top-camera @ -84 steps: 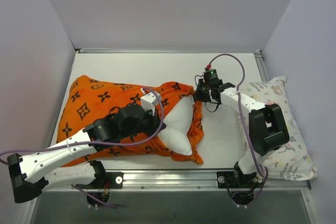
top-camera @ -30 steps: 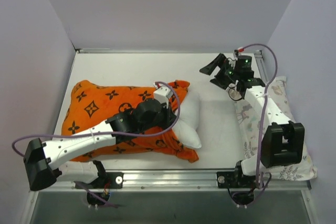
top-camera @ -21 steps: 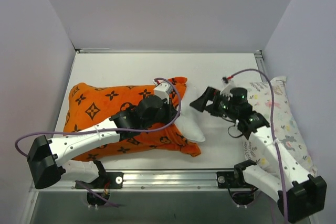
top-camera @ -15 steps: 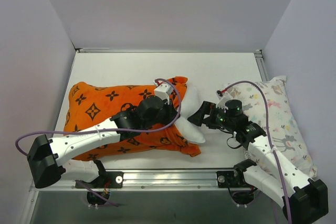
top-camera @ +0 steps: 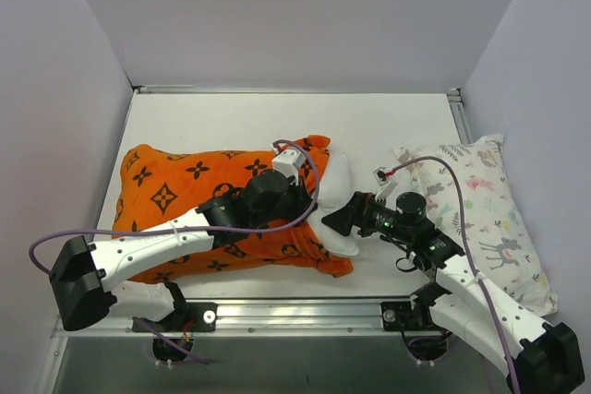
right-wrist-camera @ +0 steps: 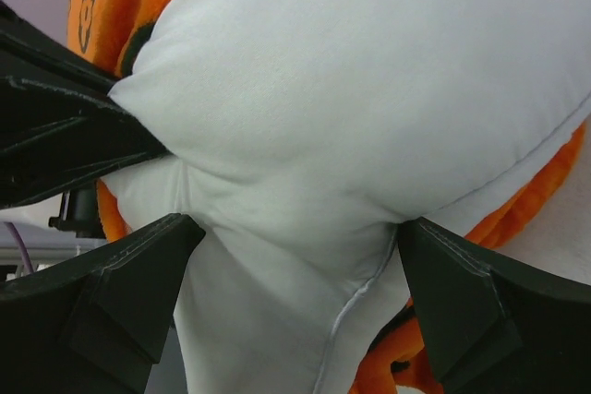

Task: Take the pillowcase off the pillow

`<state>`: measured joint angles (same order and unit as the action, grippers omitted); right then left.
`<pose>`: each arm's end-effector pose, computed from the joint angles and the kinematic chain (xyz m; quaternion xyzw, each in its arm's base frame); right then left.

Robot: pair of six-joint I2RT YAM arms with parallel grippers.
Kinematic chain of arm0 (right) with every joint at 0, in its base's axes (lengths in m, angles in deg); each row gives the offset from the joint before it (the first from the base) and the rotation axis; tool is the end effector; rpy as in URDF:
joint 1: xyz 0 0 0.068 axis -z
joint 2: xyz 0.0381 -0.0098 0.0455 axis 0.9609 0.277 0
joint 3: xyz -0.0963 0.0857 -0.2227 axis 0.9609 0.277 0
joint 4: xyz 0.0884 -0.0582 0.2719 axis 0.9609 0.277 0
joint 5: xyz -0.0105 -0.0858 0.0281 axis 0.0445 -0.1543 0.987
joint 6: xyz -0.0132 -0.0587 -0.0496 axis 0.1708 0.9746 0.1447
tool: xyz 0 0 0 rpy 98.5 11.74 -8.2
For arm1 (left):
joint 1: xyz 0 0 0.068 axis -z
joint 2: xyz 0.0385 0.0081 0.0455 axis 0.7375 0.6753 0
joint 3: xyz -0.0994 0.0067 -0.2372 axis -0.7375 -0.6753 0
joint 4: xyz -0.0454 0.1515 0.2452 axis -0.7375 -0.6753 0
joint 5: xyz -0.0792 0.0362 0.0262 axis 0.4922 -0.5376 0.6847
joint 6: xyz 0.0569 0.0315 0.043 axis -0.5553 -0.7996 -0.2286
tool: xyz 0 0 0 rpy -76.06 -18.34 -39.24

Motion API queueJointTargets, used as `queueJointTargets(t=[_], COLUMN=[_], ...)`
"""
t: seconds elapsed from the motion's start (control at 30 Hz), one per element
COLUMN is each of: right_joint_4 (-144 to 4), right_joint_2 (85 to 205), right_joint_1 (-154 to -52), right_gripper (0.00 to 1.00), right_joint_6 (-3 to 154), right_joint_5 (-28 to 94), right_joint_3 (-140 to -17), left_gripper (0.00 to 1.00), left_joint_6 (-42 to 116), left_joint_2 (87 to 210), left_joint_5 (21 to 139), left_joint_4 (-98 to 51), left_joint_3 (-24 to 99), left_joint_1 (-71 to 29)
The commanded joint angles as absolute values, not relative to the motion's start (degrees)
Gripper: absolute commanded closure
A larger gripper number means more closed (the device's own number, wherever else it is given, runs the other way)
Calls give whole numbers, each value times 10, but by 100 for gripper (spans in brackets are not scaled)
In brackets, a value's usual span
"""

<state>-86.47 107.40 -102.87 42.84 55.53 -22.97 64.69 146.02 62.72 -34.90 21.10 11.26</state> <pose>0.2021 0.1497 0.2140 -0.1038 0.7373 0.5183 0.4207 0.1927 -0.2980 0.2642 0.1061 0.8425 -0.3503 0.3952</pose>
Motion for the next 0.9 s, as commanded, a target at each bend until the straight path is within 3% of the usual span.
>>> queueJointTargets(t=[0.0, 0.17, 0.2, 0.27, 0.3, 0.37, 0.4, 0.47, 0.5, 0.53, 0.57, 0.67, 0.87], right_joint_4=[-916, -850, -841, -837, -837, -821, -805, -762, -748, -709, -682, -641, -626], right_joint_2=[1057, 1108, 1120, 1151, 1161, 1188, 1193, 1189, 1184, 1177, 1177, 1189, 1216], right_joint_1=[-1067, -1112, -1115, -1116, -1117, -1123, -1125, -1130, -1130, -1130, -1129, -1129, -1128], right_gripper=[0, 1, 9, 29, 51, 79, 100, 100, 100, 100, 100, 100, 100], right_joint_6=[437, 485, 488, 482, 476, 468, 465, 455, 451, 446, 447, 456, 449], right_joint_5=[607, 543, 522, 517, 517, 505, 496, 441, 424, 369, 351, 319, 313], right_joint_3=[-213, -244, -251, -266, -273, -296, -327, -357, -382, -397, -412, -458, -511], left_gripper=[92, 94, 94, 94, 94, 94, 94, 75, 63, 39, 32, 20, 18], left_joint_6=[657, 654, 653, 650, 648, 637, 632, 614, 607, 599, 596, 591, 668], left_joint_2=[1471, 1485, 1484, 1481, 1480, 1478, 1477, 1475, 1467, 1460, 1449, 1395, 1323], left_joint_5=[633, 646, 645, 648, 650, 658, 666, 670, 662, 650, 638, 579, 378], left_joint_4=[-291, -286, -287, -291, -293, -305, -310, -340, -351, -376, -388, -444, -674], left_joint_3=[218, 233, 240, 247, 253, 273, 281, 311, 319, 330, 334, 345, 354], left_joint_1=[110, 113, 115, 118, 118, 118, 119, 121, 123, 123, 124, 126, 127])
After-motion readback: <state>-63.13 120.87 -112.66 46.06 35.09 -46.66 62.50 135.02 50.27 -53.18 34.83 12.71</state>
